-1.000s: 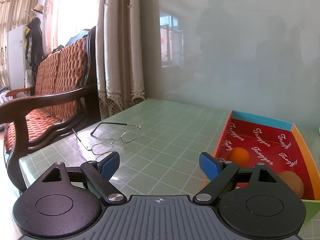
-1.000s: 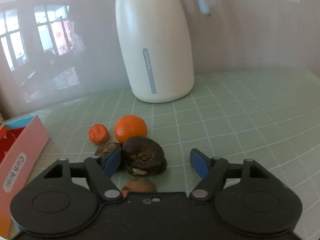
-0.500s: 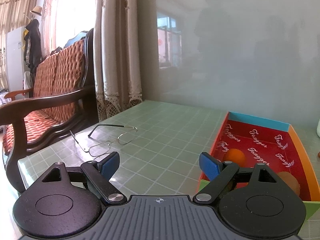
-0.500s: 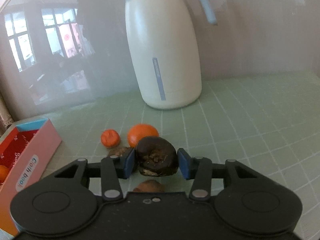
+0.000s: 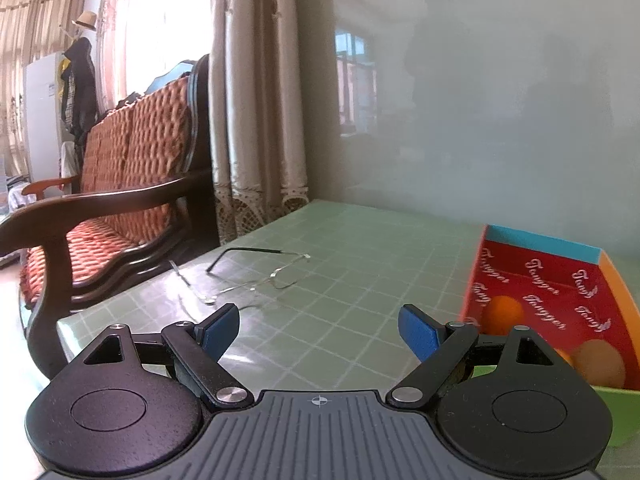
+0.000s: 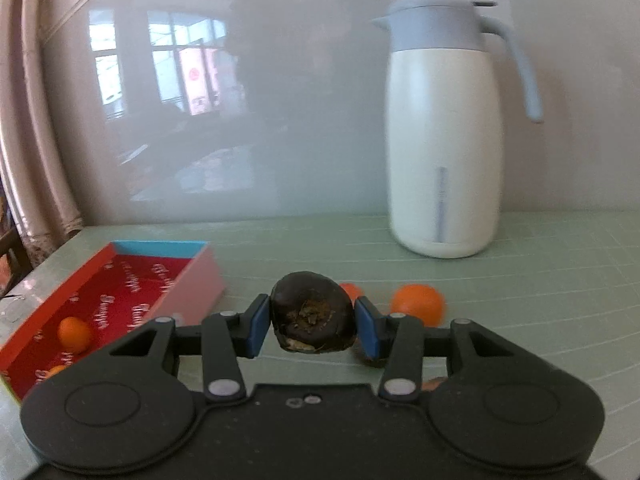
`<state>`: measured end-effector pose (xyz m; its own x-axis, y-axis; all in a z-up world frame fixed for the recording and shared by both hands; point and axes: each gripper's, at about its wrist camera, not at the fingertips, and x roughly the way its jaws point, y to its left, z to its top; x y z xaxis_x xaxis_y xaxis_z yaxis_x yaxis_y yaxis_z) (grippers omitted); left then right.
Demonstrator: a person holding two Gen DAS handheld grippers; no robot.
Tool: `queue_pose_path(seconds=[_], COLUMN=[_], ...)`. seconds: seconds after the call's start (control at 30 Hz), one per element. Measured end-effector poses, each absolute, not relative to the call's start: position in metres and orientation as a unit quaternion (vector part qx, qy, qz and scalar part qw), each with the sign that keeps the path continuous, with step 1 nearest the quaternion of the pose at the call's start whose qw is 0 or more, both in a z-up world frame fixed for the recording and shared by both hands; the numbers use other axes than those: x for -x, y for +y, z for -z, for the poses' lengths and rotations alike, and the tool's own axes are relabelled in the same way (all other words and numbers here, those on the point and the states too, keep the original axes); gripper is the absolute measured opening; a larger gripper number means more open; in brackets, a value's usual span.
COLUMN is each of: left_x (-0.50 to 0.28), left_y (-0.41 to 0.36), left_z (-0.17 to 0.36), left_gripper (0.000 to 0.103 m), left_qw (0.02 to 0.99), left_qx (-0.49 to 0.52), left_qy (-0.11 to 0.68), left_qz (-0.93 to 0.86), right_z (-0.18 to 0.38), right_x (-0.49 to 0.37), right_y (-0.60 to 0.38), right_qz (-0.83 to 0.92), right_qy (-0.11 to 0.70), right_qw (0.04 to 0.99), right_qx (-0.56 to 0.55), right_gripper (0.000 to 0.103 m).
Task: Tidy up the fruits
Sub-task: 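Carry the dark dried fruit with the right tool into the red box and release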
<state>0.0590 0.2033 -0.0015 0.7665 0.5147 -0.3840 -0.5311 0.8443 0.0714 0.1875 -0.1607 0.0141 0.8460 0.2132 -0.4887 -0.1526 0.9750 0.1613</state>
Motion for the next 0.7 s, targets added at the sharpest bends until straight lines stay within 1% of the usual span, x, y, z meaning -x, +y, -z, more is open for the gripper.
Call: queue_pose_path(seconds=[0.3, 0.6, 0.67, 0.7], left_x=[-0.039, -0.034, -0.035, -0.035], left_y=[0.233, 0.239, 0.237, 0.236], left_z=[0.004, 0.005, 0.006, 0.005], left_gripper=[0.086, 0.086, 0.086, 0.086], left_qw=[0.930, 0.929, 0.929, 0.929], left_qx=[0.030, 0.034, 0.033, 0.032], left_qy=[0.204, 0.204, 0.204, 0.205], left_qz=[-0.306, -0.307, -0.306, -0.305], right_z=[-0.022, -0.027, -0.026, -0.024], right_x=[-0.174, -0.160, -0.159, -0.160], right_y=[-0.100, -0.052, -0.045, -0.040], right_qz=[-0.153, -0.206, -0.212, -0.209], right_qy=[0.252, 0.243, 0.245, 0.247], right_qw=[0.954, 0.948, 0.946, 0.946], right_qx=[-0.047, -0.028, -0.025, -0.018], right_gripper=[0.044, 0.044, 0.046, 0.049])
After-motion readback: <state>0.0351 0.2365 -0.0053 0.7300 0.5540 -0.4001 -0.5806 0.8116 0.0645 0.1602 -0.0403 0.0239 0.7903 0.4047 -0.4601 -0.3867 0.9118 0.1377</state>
